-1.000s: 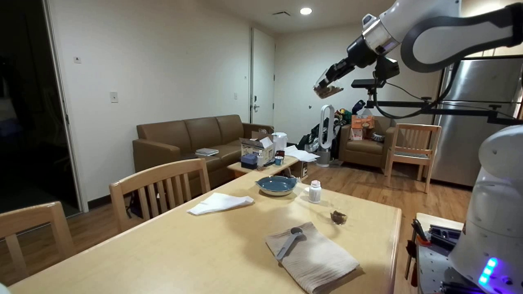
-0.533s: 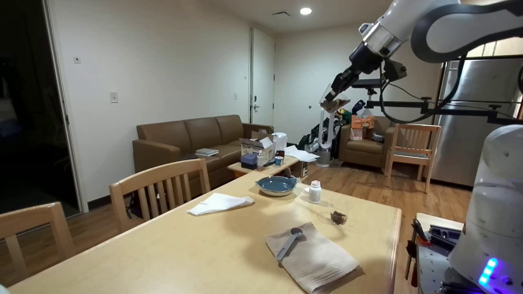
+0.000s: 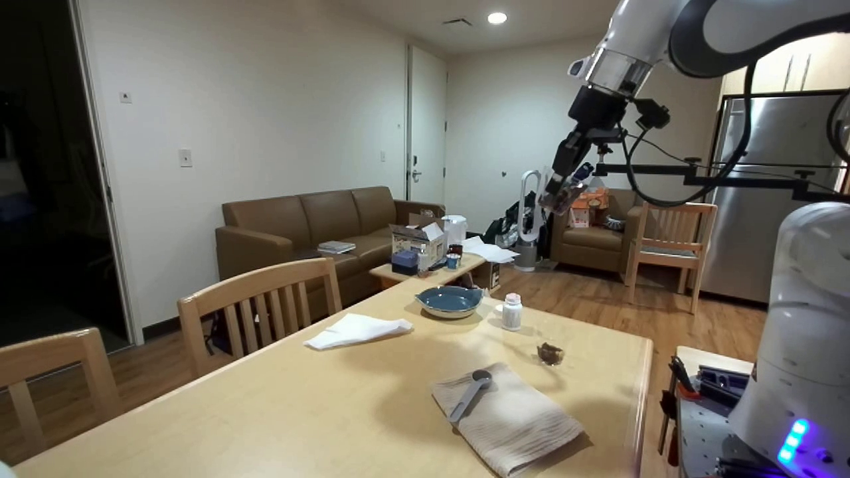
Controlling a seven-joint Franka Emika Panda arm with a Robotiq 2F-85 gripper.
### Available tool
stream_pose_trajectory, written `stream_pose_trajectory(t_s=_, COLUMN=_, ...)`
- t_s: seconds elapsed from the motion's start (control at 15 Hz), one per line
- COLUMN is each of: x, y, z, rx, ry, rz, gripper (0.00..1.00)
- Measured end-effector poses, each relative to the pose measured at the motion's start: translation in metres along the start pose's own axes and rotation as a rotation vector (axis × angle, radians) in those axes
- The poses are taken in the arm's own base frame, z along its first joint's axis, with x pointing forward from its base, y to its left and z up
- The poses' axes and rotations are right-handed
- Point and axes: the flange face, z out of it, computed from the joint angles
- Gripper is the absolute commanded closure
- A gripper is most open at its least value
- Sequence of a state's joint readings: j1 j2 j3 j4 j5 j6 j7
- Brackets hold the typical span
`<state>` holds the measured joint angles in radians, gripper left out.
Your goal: Pick up the cup and pour some of its contents in the other cup
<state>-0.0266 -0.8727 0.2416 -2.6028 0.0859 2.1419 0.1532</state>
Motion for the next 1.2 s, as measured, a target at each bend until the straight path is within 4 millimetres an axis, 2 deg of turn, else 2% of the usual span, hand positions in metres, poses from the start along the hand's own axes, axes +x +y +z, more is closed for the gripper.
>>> stream_pose_trajectory(t_s=0.27, x=-0.001, y=0.0, z=0.003, rx=0.004, ry=-0.022, rz=0.0, gripper=0.95)
stream_pose_trajectory(t_s=0.4, x=-0.011, y=0.0, z=0.008, rx=0.01, ry=-0.126, rz=-0.005, gripper=0.95)
stream_pose_trajectory(t_s=0.67, x=-0.024, y=-0.025, z=0.004, rx=0.099, ry=-0.305, rz=-0.048, gripper=0.95)
stream_pose_trajectory(t_s=0.87, x=-0.022, y=-0.047, z=-0.001, rx=0.167, ry=-0.399, rz=-0.086, gripper=0.95)
stream_pose_trajectory(t_s=1.2, x=-0.015, y=-0.048, z=0.004, rx=0.171, ry=-0.437, rz=-0.09, gripper=0.95)
